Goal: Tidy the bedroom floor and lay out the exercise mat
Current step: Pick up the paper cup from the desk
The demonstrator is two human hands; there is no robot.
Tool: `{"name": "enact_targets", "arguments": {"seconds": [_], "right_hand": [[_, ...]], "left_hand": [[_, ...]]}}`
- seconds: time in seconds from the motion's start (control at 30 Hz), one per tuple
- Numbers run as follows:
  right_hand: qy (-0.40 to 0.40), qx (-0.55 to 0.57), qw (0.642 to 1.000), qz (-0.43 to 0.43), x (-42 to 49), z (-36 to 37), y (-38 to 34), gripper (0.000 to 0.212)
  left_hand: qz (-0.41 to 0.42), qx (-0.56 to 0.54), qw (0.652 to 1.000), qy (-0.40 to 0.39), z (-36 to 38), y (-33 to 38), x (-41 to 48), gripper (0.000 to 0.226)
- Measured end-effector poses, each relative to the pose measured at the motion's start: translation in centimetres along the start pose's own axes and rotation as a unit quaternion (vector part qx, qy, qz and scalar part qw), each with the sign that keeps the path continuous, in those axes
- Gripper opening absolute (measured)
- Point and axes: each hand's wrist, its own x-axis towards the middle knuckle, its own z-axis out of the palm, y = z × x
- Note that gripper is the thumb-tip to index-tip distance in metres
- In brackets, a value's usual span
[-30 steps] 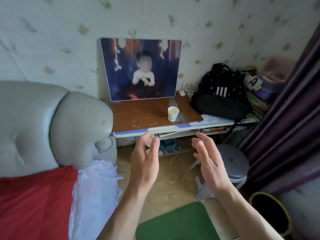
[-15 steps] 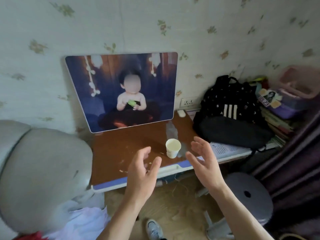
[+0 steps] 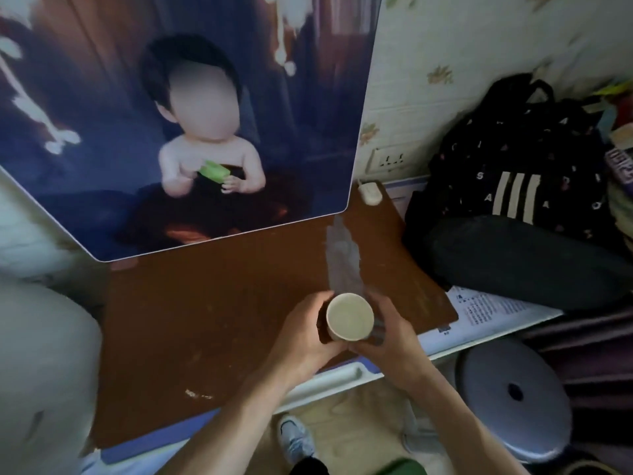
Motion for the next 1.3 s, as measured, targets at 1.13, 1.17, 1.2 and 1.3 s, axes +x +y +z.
{"name": "enact_targets", "arguments": {"seconds": [1.13, 1.17, 1.2, 1.3], "right_hand": [[0.001, 0.059, 0.964, -0.260, -38.6, 5.4, -10.7, 0.057], [-0.005, 0.057, 0.965, -0.255, -38.8, 5.9, -10.2, 0.058], [-0.013, 0.059, 0.967, -0.248, -38.8, 6.7, -9.5, 0.059], [-0.040, 0.069, 0.969, -0.232, -38.0, 9.4, -6.9, 0.061]], "left_hand": [[0.162, -0.013, 0.981, 0.109, -6.9, 7.4, -42.0, 0.058], [0.155, -0.020, 0.982, 0.110, -6.5, 6.6, -42.5, 0.057], [0.146, -0.024, 0.983, 0.111, -6.1, 5.5, -42.9, 0.057], [0.126, -0.039, 0.983, 0.128, -4.7, 1.4, -43.2, 0.061]]}}
